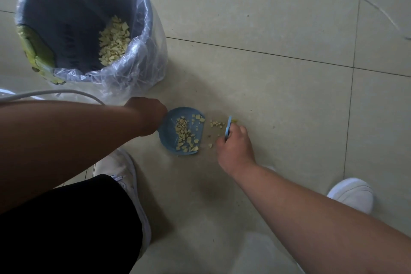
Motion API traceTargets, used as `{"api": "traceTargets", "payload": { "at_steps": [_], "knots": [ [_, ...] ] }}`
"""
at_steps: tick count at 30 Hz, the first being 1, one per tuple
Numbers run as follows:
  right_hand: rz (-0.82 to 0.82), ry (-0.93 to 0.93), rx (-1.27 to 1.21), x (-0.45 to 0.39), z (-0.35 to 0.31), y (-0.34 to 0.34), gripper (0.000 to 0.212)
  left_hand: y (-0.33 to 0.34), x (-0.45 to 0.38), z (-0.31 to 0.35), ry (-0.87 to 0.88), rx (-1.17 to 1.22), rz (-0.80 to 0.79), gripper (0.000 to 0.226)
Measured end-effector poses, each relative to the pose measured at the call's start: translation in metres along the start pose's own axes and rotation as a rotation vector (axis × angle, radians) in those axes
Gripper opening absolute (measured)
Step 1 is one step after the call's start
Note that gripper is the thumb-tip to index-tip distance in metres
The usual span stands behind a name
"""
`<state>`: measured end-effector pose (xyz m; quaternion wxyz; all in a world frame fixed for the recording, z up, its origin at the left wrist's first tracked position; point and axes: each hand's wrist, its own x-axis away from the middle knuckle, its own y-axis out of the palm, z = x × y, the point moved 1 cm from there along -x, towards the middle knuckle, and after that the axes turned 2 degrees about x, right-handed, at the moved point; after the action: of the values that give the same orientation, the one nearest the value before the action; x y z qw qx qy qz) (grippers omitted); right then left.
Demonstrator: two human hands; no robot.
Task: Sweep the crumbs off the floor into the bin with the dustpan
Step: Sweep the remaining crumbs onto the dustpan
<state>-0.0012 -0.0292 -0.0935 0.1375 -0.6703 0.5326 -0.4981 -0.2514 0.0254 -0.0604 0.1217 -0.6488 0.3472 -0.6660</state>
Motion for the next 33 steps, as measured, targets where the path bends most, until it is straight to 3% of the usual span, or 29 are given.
{"api": "traceTargets", "payload": {
  "at_steps": [11, 14, 19, 23, 28, 33],
  "knots": [
    [-0.122, -0.134, -0.078, 0.009, -0.037, 0.024, 0.044, 0.011, -0.013, 0.01, -0.001, 0.106, 0.011, 0.027],
    [-0.119, -0.204, -0.081, 0.008, -0.037, 0.016, 0.039, 0.014, -0.017, 0.014, 0.014, 0.167, 0.035, 0.02],
    [0.091, -0.291, -0.158, -0.011, -0.029, -0.033, 0.004, -0.006, -0.025, 0.029, 0.057, 0.235, 0.156, 0.026],
    [0.294, -0.247, -0.231, -0.036, -0.022, -0.1, 0.011, -0.045, -0.03, 0.049, 0.07, 0.254, 0.21, 0.015],
    [0.343, -0.071, -0.443, -0.058, -0.016, -0.177, 0.014, -0.096, -0.03, 0.077, 0.086, 0.277, 0.221, 0.02],
    [0.456, -0.023, -0.537, -0.06, -0.014, -0.23, 0.016, -0.145, -0.022, 0.097, 0.089, 0.356, 0.271, 0.02]
  ]
}}
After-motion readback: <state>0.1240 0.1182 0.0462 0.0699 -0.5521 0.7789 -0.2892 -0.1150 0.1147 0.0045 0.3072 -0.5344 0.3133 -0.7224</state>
